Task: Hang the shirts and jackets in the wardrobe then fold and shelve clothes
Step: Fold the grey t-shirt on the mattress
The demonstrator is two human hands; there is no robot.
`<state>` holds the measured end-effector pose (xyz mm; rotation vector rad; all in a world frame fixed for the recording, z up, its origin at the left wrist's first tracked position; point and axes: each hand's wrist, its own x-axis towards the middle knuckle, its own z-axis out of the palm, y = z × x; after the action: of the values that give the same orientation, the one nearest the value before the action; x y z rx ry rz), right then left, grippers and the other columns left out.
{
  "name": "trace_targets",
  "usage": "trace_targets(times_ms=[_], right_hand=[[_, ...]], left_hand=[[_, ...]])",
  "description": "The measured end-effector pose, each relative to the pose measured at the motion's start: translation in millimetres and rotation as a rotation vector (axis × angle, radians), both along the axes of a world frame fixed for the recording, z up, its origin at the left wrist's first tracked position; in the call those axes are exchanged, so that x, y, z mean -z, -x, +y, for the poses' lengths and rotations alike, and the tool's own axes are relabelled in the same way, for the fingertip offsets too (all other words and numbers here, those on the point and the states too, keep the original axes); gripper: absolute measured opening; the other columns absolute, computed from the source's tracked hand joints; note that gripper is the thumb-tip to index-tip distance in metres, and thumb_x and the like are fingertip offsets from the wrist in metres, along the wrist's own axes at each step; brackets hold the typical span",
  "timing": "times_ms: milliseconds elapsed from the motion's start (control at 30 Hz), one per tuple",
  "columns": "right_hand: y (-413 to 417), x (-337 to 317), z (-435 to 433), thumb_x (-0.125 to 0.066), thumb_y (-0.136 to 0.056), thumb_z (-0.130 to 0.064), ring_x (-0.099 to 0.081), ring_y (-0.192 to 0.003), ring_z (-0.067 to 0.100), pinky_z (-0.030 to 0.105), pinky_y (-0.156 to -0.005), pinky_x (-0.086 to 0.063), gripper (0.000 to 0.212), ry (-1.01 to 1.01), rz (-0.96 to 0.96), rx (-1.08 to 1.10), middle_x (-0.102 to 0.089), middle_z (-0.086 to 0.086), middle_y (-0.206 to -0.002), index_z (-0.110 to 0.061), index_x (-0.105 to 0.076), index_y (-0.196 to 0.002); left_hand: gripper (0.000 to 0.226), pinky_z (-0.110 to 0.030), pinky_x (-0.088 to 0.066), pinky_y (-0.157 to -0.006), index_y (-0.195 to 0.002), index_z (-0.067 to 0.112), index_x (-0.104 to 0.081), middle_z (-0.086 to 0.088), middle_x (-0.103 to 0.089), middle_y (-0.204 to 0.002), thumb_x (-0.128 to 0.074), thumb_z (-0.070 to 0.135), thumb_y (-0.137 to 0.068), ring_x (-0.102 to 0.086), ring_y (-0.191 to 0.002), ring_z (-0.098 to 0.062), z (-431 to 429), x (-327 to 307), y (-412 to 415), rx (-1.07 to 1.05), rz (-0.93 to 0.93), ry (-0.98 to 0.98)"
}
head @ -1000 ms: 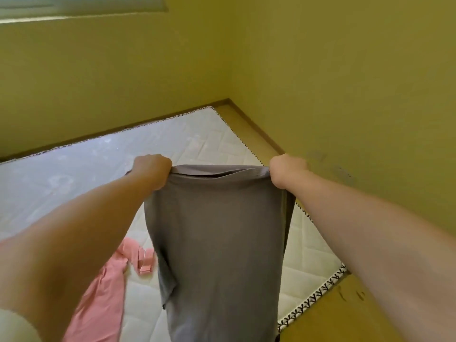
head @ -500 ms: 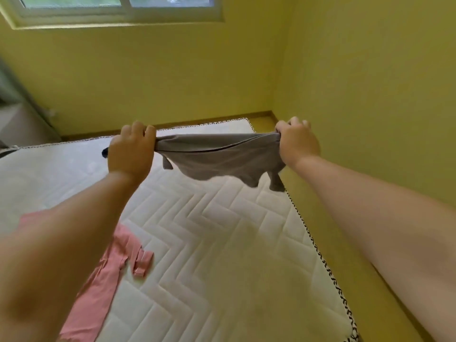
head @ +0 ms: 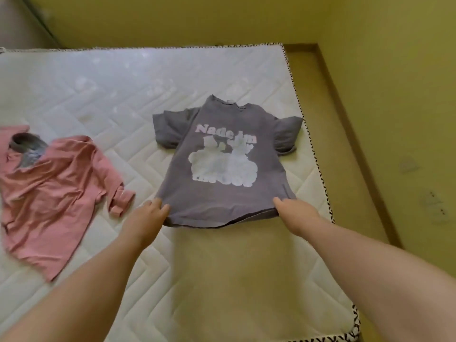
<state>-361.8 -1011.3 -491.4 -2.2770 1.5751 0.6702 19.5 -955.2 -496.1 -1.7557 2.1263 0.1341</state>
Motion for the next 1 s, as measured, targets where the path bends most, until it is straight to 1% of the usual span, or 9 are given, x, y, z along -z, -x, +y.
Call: trace_targets(times_ms=[67, 100, 200, 300, 433, 567, 733, 833, 1000], right_hand=[[18, 47, 10, -0.038, -0.08, 0.01, -0.055, -0.092, 0.032, 0.038, -0.082, -0.038, 0.029, -0.071, 0.073, -0.125, -0.048, 0.005, -0.081, -0.015, -0.034, -0.094], [27, 67, 18, -0.038, -0.083, 0.009, -0.053, -0.095, 0.032, 0.037, -0.082, -0.038, 0.026, -0.122, 0.099, -0.17, -0.05, 0.005, -0.083, -0.014, -0.036, -0.094], [49, 114, 47, -0.04, -0.093, -0.003, -0.056, -0.09, 0.031, 0.036, -0.068, -0.036, 0.018, -0.194, 0.166, -0.309, -0.063, 0.009, -0.104, -0.017, -0.049, -0.1], [60, 144, 76, -0.041, -0.098, -0.01, -0.058, -0.11, 0.031, 0.036, -0.075, -0.04, 0.027, -0.187, 0.222, -0.365, -0.059, 0.01, -0.12, -0.012, -0.061, -0.117], [63, 162, 112, -0.043, -0.096, -0.008, -0.056, -0.115, 0.03, 0.037, -0.083, -0.045, 0.031, -0.312, 0.311, -0.328, -0.057, 0.009, -0.123, -0.011, -0.061, -0.121], [67, 172, 156, -0.043, -0.096, -0.006, -0.057, -0.118, 0.03, 0.038, -0.089, -0.048, 0.035, -0.449, 0.384, -0.296, -0.057, 0.009, -0.128, -0.012, -0.061, -0.125], [77, 183, 199, -0.046, -0.091, -0.002, -0.064, -0.108, 0.029, 0.035, -0.072, -0.045, 0.032, -0.579, 0.43, -0.26, -0.064, 0.007, -0.112, -0.012, -0.068, -0.112], [85, 193, 231, -0.047, -0.09, -0.004, -0.064, -0.106, 0.029, 0.035, -0.074, -0.047, 0.031, -0.643, 0.452, -0.229, -0.065, 0.006, -0.114, -0.014, -0.069, -0.11], [89, 211, 257, -0.047, -0.093, -0.009, -0.063, -0.112, 0.028, 0.033, -0.081, -0.047, 0.034, -0.607, 0.465, -0.206, -0.064, 0.004, -0.124, -0.018, -0.068, -0.118]], left_hand=[[0.021, -0.041, -0.048, -0.074, -0.112, 0.013, -0.05, -0.01, -0.049, -0.11, -0.048, 0.006, -0.091, -0.056, -0.1, -0.032, 17, 43, 14, 0.006, -0.034, -0.097], [0.02, -0.04, -0.049, -0.075, -0.111, 0.013, -0.05, -0.009, -0.049, -0.109, -0.048, 0.007, -0.092, -0.056, -0.099, -0.031, 28, 62, 21, 0.025, -0.057, -0.145], [0.022, -0.037, -0.045, -0.076, -0.112, 0.015, -0.047, -0.007, -0.049, -0.111, -0.048, 0.006, -0.092, -0.055, -0.102, -0.029, 61, 110, 40, 0.033, -0.086, -0.255], [0.025, -0.036, -0.046, -0.078, -0.114, 0.017, -0.045, -0.006, -0.05, -0.112, -0.048, 0.006, -0.093, -0.056, -0.103, -0.027, 89, 147, 52, -0.021, -0.066, -0.342], [0.025, -0.036, -0.047, -0.076, -0.115, 0.017, -0.045, -0.007, -0.053, -0.113, -0.045, 0.004, -0.094, -0.058, -0.103, -0.029, 128, 177, 57, -0.078, -0.042, -0.496], [0.026, -0.037, -0.045, -0.074, -0.115, 0.018, -0.045, -0.007, -0.058, -0.112, -0.042, 0.004, -0.093, -0.061, -0.103, -0.029, 175, 191, 59, -0.101, -0.065, -0.549], [0.028, -0.035, -0.045, -0.073, -0.116, 0.02, -0.048, -0.003, -0.059, -0.113, -0.043, 0.005, -0.093, -0.062, -0.104, -0.026, 222, 201, 63, -0.067, -0.085, -0.649], [0.027, -0.034, -0.04, -0.07, -0.115, 0.02, -0.047, -0.002, -0.06, -0.114, -0.045, 0.007, -0.092, -0.062, -0.104, -0.025, 254, 203, 68, -0.057, -0.077, -0.689], [0.026, -0.035, -0.039, -0.07, -0.112, 0.021, -0.046, -0.003, -0.062, -0.112, -0.039, 0.004, -0.093, -0.064, -0.103, -0.027, 286, 211, 70, -0.084, -0.047, -0.666]])
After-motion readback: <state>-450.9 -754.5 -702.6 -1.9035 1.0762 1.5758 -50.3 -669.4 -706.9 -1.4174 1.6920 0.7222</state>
